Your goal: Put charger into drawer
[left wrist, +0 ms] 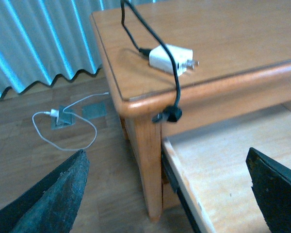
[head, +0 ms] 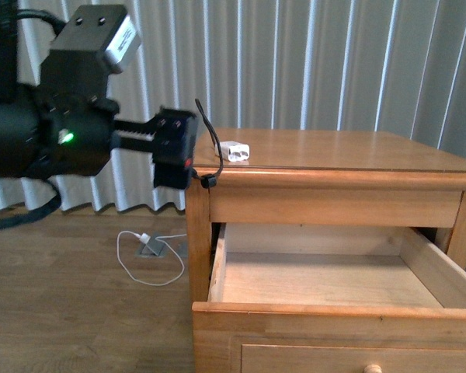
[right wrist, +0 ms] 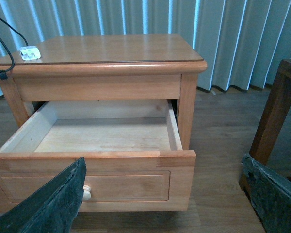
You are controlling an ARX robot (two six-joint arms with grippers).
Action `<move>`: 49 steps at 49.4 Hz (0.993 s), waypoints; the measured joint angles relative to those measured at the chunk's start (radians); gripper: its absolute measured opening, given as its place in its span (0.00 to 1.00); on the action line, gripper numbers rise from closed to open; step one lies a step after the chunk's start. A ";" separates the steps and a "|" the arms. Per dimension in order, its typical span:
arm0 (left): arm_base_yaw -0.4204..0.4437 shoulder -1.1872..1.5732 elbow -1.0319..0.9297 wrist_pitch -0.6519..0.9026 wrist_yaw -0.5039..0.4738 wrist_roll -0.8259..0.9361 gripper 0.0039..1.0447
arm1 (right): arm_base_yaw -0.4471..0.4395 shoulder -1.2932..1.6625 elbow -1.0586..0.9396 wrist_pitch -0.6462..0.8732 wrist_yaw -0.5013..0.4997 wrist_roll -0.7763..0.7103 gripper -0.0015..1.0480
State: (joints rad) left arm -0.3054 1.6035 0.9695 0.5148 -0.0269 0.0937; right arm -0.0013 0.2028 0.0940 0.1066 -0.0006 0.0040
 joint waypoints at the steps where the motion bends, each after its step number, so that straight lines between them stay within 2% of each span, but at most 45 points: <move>1: -0.003 0.023 0.032 -0.004 -0.005 -0.001 0.94 | 0.000 0.000 0.000 0.000 0.000 0.000 0.92; 11: -0.024 0.258 0.359 -0.065 -0.078 -0.001 0.94 | 0.000 0.000 0.000 0.000 0.000 0.000 0.92; 25: -0.049 0.552 0.746 -0.175 -0.123 -0.008 0.94 | 0.000 0.000 0.000 0.000 0.000 0.000 0.92; 35: -0.064 0.678 0.909 -0.233 -0.174 0.004 0.94 | 0.000 0.000 0.000 0.000 0.000 0.000 0.92; 49: -0.074 0.780 1.068 -0.311 -0.187 0.022 0.94 | 0.000 0.000 0.000 0.000 0.000 0.000 0.92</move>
State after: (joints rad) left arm -0.3798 2.3833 2.0373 0.2039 -0.2142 0.1158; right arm -0.0013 0.2028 0.0940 0.1066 -0.0006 0.0040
